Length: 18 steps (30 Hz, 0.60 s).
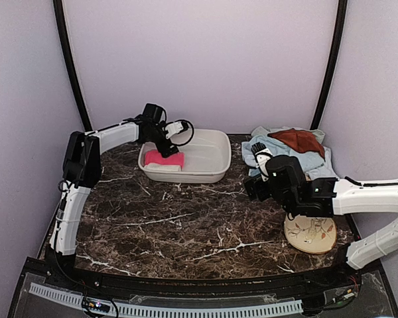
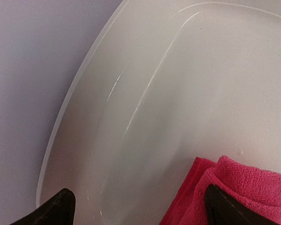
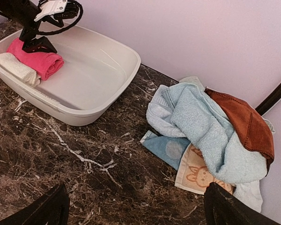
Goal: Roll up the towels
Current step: Adjust the towel in the bin.
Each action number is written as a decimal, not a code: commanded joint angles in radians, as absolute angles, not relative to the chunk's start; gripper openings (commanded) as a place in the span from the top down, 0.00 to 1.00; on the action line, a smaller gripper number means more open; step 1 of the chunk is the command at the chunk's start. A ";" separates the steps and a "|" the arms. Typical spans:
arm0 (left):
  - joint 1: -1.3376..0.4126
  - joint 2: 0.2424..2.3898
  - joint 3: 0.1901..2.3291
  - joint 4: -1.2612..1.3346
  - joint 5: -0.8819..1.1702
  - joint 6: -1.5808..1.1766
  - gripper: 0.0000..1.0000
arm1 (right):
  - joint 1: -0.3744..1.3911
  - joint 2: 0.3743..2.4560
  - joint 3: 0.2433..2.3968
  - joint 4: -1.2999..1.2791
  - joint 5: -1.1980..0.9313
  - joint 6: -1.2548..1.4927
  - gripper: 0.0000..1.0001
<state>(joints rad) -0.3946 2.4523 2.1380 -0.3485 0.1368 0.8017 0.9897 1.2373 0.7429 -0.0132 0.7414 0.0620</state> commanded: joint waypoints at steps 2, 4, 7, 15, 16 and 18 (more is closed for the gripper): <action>-0.390 2.313 2.129 -0.341 0.066 0.727 0.01 | 0.948 1.207 0.797 0.004 0.751 0.074 0.00; -0.383 2.260 2.114 -0.316 0.026 0.690 0.01 | 0.932 1.193 0.799 0.026 0.747 0.069 0.00; -0.362 2.169 2.057 -0.297 -0.045 0.624 0.01 | 0.894 1.154 0.788 0.070 0.751 0.081 0.00; -0.196 1.715 1.487 -0.115 -0.036 0.483 0.01 | 0.685 0.957 0.683 0.088 0.811 0.328 0.00; -0.166 1.651 1.386 -0.065 -0.030 0.447 0.01 | 0.643 0.929 0.662 0.082 0.810 0.364 0.00; -0.093 1.534 1.196 0.032 0.048 0.388 0.01 | 0.572 0.880 0.618 0.080 0.806 0.411 0.00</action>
<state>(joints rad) -0.1974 1.7119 1.4704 -0.1406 -0.0372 0.5373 0.6735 0.9489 0.6918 0.0681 0.7708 0.2562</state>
